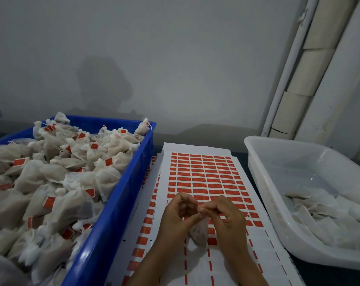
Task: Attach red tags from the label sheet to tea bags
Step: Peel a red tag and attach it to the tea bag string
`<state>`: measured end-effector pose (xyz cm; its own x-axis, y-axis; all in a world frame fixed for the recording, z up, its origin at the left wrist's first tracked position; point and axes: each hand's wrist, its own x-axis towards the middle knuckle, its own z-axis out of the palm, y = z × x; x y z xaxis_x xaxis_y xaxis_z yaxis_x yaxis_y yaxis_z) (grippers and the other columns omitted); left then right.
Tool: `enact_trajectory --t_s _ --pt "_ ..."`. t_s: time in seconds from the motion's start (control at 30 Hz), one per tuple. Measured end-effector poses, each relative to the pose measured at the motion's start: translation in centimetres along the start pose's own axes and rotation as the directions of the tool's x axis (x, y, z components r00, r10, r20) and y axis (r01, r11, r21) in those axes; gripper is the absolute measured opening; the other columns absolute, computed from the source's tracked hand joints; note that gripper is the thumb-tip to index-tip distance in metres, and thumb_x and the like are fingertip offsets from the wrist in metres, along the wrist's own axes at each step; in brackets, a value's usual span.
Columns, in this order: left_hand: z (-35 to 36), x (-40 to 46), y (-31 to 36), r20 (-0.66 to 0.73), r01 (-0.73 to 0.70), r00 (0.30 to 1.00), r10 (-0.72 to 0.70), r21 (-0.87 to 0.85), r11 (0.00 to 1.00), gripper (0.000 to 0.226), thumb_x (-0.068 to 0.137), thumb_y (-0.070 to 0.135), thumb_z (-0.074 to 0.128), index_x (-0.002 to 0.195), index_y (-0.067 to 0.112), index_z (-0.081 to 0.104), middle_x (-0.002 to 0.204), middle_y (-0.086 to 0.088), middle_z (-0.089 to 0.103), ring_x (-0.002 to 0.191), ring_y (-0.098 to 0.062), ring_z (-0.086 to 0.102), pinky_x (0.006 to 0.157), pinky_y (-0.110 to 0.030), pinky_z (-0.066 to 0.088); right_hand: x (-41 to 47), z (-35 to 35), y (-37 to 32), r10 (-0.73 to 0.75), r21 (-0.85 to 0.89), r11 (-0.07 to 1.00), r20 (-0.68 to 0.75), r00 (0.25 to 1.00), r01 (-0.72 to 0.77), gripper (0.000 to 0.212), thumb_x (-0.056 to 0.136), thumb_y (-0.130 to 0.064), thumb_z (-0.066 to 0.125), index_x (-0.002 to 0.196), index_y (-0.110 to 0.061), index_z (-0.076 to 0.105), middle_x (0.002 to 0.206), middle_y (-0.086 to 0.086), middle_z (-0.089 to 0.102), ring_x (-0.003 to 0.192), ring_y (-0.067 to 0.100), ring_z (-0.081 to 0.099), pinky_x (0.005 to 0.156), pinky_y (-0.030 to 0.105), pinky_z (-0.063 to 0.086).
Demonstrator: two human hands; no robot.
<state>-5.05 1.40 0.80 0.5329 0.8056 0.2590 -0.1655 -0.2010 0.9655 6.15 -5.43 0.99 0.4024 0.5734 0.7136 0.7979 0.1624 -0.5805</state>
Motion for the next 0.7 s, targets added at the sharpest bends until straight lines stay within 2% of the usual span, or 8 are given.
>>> enact_trajectory --t_s 0.1,0.2,0.33,0.4,0.47,0.57,0.63,0.7 --pt "0.1 0.0 0.1 -0.015 -0.006 1.000 0.006 -0.022 1.000 0.038 0.063 0.031 0.073 0.093 0.016 0.057 0.085 0.008 0.069 0.083 -0.012 0.067 0.068 -0.016 0.053 0.1 0.0 -0.3 -0.037 0.014 0.999 -0.013 0.999 0.037 0.052 0.089 -0.048 0.044 0.078 -0.005 0.072 0.076 0.003 0.070 0.071 0.007 0.064 0.074 0.009 0.048" --pt "0.1 0.1 0.2 -0.044 -0.004 0.999 0.003 -0.033 0.999 0.039 0.063 0.032 0.073 0.094 0.016 0.056 0.086 0.004 0.069 0.083 -0.015 0.068 0.069 -0.018 0.054 -0.1 0.0 -0.8 -0.036 -0.010 0.999 -0.021 0.999 0.036 0.064 0.088 -0.057 0.033 0.081 -0.006 0.071 0.077 0.000 0.070 0.073 0.001 0.060 0.072 -0.006 0.038" --pt "0.1 0.2 0.0 -0.073 0.003 0.997 -0.001 0.024 1.000 0.030 0.070 0.025 0.075 0.092 0.018 0.057 0.086 0.008 0.068 0.084 -0.012 0.067 0.071 -0.019 0.055 0.1 0.0 -1.2 0.149 0.062 0.987 -0.018 0.989 -0.148 0.048 0.081 -0.071 0.031 0.095 -0.034 0.057 0.095 -0.030 0.055 0.079 -0.010 0.056 0.072 -0.001 0.039" --pt "0.0 0.3 -0.2 -0.085 0.002 0.996 0.002 0.045 0.999 0.025 0.073 0.017 0.075 0.091 0.019 0.057 0.083 0.012 0.068 0.083 -0.009 0.066 0.069 -0.016 0.054 0.0 0.3 -1.0 0.207 0.070 0.976 0.014 0.978 -0.208 0.024 0.081 -0.060 0.042 0.095 -0.043 0.051 0.099 -0.034 0.052 0.086 -0.005 0.058 0.079 0.006 0.042" --pt "0.0 0.3 -0.1 -0.095 -0.002 0.995 0.008 0.058 0.998 0.024 0.073 0.016 0.074 0.089 0.020 0.057 0.082 0.016 0.067 0.083 -0.006 0.066 0.067 -0.013 0.052 0.1 0.5 -0.9 0.230 0.071 0.970 0.042 0.972 -0.232 0.022 0.078 -0.049 0.048 0.100 -0.044 0.049 0.104 -0.035 0.050 0.091 -0.003 0.058 0.078 0.005 0.042" --pt "0.0 0.2 -0.1 -0.117 -0.008 0.993 0.016 0.066 0.998 0.024 0.073 0.017 0.075 0.090 0.020 0.057 0.084 0.017 0.067 0.082 -0.007 0.066 0.066 -0.014 0.053 0.0 0.7 -0.8 0.297 0.120 0.942 0.147 0.944 -0.315 0.025 0.078 -0.054 0.050 0.101 -0.043 0.048 0.105 -0.033 0.050 0.092 -0.002 0.058 0.078 0.009 0.045" --pt "-0.1 0.2 -0.2 -0.128 -0.005 0.992 0.014 0.069 0.998 0.025 0.074 0.018 0.075 0.090 0.020 0.057 0.083 0.014 0.067 0.081 -0.008 0.066 0.066 -0.016 0.053 0.0 0.6 -0.8 0.350 0.168 0.906 0.222 0.910 -0.389 0.018 0.079 -0.054 0.052 0.092 -0.041 0.052 0.096 -0.029 0.056 0.085 -0.001 0.061 0.078 0.014 0.052" --pt "-0.1 0.3 -0.2 -0.132 0.002 0.991 0.007 0.068 0.998 0.025 0.074 0.019 0.075 0.090 0.021 0.056 0.082 0.012 0.067 0.079 -0.010 0.067 0.067 -0.019 0.055 0.0 0.5 -0.8 0.368 0.218 0.882 0.235 0.899 -0.418 0.015 0.074 -0.046 0.051 0.082 -0.035 0.056 0.084 -0.024 0.062 0.081 -0.005 0.062 0.072 0.011 0.053"
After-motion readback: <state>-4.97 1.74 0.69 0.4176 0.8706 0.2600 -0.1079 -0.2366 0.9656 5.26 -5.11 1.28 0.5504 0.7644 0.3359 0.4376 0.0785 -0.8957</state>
